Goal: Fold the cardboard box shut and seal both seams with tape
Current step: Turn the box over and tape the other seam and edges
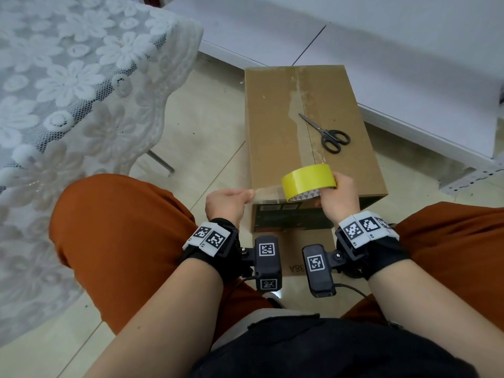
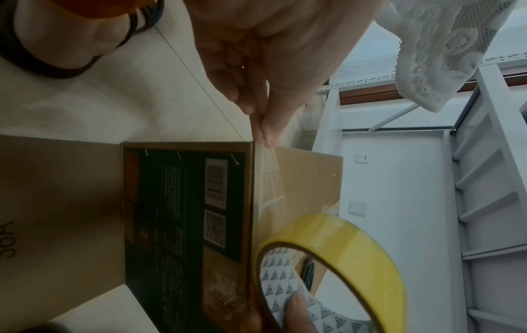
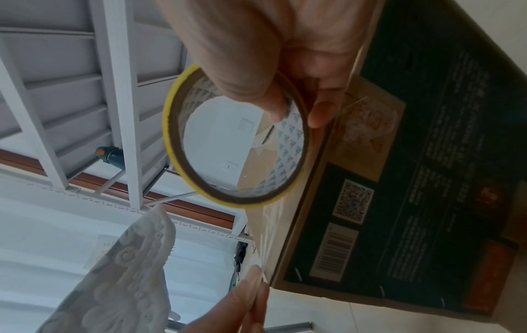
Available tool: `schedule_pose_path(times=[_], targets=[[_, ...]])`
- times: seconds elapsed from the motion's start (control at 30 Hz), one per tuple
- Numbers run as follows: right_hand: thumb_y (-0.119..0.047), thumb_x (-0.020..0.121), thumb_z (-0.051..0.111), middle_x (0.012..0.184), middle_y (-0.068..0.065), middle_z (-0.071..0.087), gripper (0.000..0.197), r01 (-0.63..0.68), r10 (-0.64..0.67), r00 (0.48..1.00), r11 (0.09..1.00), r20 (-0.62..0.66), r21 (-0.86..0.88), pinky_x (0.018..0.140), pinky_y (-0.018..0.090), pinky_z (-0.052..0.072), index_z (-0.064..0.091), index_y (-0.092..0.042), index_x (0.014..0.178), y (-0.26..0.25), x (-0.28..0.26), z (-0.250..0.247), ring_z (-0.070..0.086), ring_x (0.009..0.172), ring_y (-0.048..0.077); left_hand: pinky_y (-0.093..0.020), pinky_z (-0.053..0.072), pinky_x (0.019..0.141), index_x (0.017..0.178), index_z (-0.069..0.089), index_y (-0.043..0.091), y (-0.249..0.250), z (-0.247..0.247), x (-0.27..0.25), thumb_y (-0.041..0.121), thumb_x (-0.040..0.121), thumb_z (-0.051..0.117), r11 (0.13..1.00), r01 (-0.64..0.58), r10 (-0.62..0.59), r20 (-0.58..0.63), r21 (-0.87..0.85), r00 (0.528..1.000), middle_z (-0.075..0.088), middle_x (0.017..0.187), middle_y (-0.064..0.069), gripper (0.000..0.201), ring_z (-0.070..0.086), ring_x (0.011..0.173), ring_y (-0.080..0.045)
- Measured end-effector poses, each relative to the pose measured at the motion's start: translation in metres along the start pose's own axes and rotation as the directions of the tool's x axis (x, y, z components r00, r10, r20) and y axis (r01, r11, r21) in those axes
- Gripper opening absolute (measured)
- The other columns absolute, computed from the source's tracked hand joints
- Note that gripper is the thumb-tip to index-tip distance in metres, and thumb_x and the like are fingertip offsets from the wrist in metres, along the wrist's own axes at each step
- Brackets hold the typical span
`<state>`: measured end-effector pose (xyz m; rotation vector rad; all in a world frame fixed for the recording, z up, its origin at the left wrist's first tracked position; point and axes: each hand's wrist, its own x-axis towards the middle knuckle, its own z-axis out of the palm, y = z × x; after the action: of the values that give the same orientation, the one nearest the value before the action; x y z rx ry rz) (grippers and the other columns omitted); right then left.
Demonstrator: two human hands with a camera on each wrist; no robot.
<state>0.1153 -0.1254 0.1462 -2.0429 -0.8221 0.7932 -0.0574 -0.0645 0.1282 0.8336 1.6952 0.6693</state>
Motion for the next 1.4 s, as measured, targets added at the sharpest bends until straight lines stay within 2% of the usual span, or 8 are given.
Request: schedule_pose_path(times=[0.07,0.17,0.43,0.73,0.97,1.17,1.27,1.4], targets=[[0.000,0.093,0.045,0.078,0.007,0.060,0.022,0.006,-0.005,1.000,1.000,0.016,-0.028,0.071,0.038,0.049,0.059,-0.009,0.079,-0.001,0.001,0.000,0.058,0.077,0.024,-0.036,0.055,0.088,0.069,0.068,0.022,-0.002,0.000,0.002,0.022,0.073,0.081,1.000,-0.010,0.010,-0.004,0.004,1.000,0.069,0.079,0.000,0.014,0.063,0.081,-0.019],[0.000,0.094,0.045,0.071,-0.002,0.054,0.029,0.011,-0.009,1.000,0.998,0.026,-0.056,0.064,0.028,0.042,0.053,-0.016,0.071,-0.001,0.001,0.000,0.053,0.072,0.017,-0.034,0.053,0.086,0.077,0.072,0.020,-0.004,0.001,0.002,0.023,0.074,0.080,1.000,-0.022,0.022,-0.014,0.011,1.000,0.071,0.088,-0.001,0.009,0.060,0.083,-0.016],[-0.002,0.094,0.046,0.079,0.002,0.056,0.016,0.040,-0.036,0.999,0.994,0.038,-0.102,0.056,0.019,0.035,0.057,-0.008,0.085,-0.002,0.002,0.002,0.050,0.071,0.012,-0.026,0.041,0.080,0.088,0.074,0.015,-0.009,0.003,0.009,0.023,0.077,0.077,0.999,-0.035,0.035,-0.032,0.004,0.999,0.071,0.093,0.001,0.014,0.061,0.092,-0.015],[-0.001,0.094,0.047,0.083,0.005,0.056,0.015,0.045,-0.038,0.998,0.989,0.053,-0.138,0.055,0.020,0.033,0.057,-0.009,0.088,-0.001,0.005,0.005,0.050,0.075,0.017,-0.032,0.052,0.087,0.089,0.071,0.013,-0.012,0.002,0.017,0.018,0.078,0.077,0.996,0.068,-0.066,0.027,-0.058,0.997,0.071,0.096,-0.005,0.013,0.058,0.084,-0.016],[-0.004,0.095,0.046,0.089,0.007,0.058,0.013,0.035,-0.028,0.997,0.993,0.070,-0.110,0.058,0.023,0.036,0.058,-0.009,0.092,0.000,0.007,0.004,0.053,0.082,0.020,-0.021,0.048,0.061,0.101,0.067,0.009,-0.012,0.000,0.022,0.015,0.085,0.071,0.955,0.253,-0.220,0.204,-0.155,0.954,0.066,0.081,-0.001,0.018,0.051,0.062,-0.007],[-0.004,0.096,0.045,0.093,0.005,0.057,0.016,0.041,-0.034,0.997,0.994,0.071,-0.101,0.061,0.022,0.036,0.059,-0.005,0.103,0.000,0.006,0.005,0.052,0.085,0.018,-0.025,0.050,0.067,0.109,0.062,0.011,-0.009,0.002,0.021,0.012,0.091,0.063,0.937,0.299,-0.243,0.278,-0.180,0.929,0.059,0.087,-0.003,0.019,0.050,0.074,-0.012],[-0.004,0.096,0.045,0.094,0.006,0.058,0.015,0.045,-0.039,0.996,0.996,0.076,-0.079,0.069,0.026,0.036,0.059,-0.007,0.100,0.001,0.006,0.004,0.053,0.086,0.018,-0.027,0.051,0.067,0.117,0.058,0.012,-0.009,0.004,0.022,0.018,0.091,0.064,0.942,0.302,-0.258,0.261,-0.148,0.930,0.054,0.103,-0.007,0.028,0.051,0.097,-0.018],[-0.003,0.094,0.047,0.089,0.006,0.058,0.013,0.061,-0.056,0.996,0.996,0.076,-0.069,0.066,0.025,0.042,0.057,-0.010,0.093,0.003,0.005,0.004,0.054,0.084,0.020,-0.023,0.048,0.059,0.115,0.059,0.007,-0.014,0.007,0.021,0.018,0.090,0.065,0.927,0.311,-0.257,0.250,-0.209,0.934,0.054,0.076,-0.004,0.028,0.047,0.065,-0.011]])
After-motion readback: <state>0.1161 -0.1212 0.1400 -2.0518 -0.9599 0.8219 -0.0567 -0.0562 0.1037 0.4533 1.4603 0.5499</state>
